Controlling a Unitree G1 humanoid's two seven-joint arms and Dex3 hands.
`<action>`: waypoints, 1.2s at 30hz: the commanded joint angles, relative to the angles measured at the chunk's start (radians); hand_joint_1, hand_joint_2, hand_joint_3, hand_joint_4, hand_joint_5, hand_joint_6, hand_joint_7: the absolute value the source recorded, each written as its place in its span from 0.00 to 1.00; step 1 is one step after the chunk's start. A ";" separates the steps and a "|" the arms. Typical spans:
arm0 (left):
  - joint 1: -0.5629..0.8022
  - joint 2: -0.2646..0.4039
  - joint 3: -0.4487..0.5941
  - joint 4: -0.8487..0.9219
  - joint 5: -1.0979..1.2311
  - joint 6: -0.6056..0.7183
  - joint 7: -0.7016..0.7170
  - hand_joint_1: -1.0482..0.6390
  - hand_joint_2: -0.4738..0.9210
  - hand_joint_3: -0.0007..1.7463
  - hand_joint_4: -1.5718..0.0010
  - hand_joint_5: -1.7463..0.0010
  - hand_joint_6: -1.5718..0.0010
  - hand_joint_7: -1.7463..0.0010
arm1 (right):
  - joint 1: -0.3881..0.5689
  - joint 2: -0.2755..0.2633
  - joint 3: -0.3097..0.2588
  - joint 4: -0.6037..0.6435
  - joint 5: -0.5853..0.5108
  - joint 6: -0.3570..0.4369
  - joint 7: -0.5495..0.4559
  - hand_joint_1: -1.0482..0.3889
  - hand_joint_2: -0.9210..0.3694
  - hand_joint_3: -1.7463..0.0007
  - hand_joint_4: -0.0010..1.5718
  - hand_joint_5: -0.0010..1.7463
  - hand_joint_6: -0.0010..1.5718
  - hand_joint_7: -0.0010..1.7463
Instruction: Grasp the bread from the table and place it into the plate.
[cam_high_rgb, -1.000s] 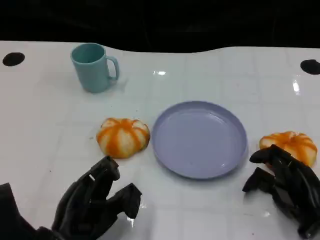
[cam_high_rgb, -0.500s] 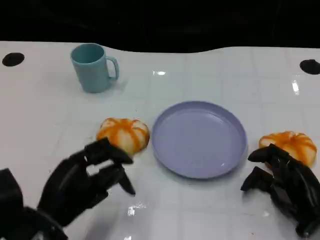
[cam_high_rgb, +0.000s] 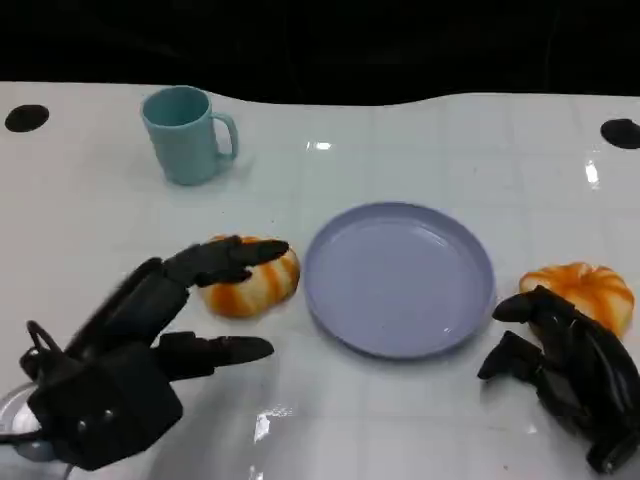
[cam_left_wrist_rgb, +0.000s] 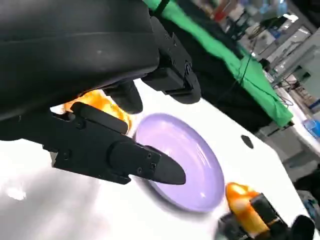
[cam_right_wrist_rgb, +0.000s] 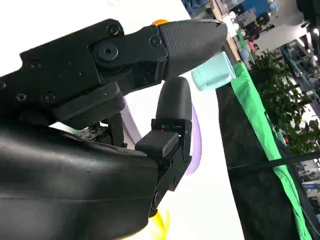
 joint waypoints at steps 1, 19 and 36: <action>-0.046 0.082 -0.033 -0.003 0.177 -0.034 0.106 0.30 0.93 0.00 0.89 0.79 0.74 1.00 | 0.014 -0.012 -0.001 0.013 -0.013 -0.013 -0.007 0.36 0.00 0.85 0.43 0.89 0.38 0.71; -0.272 0.169 -0.246 0.071 0.553 0.193 0.085 0.29 0.93 0.00 1.00 1.00 0.90 1.00 | -0.005 -0.022 -0.002 0.054 -0.015 -0.038 0.006 0.36 0.00 0.85 0.43 0.88 0.39 0.70; -0.652 -0.015 -0.449 0.824 0.535 0.238 0.180 0.29 0.90 0.00 0.95 0.98 0.89 1.00 | 0.014 -0.017 0.002 0.054 -0.018 -0.086 0.008 0.36 0.00 0.84 0.43 0.88 0.39 0.71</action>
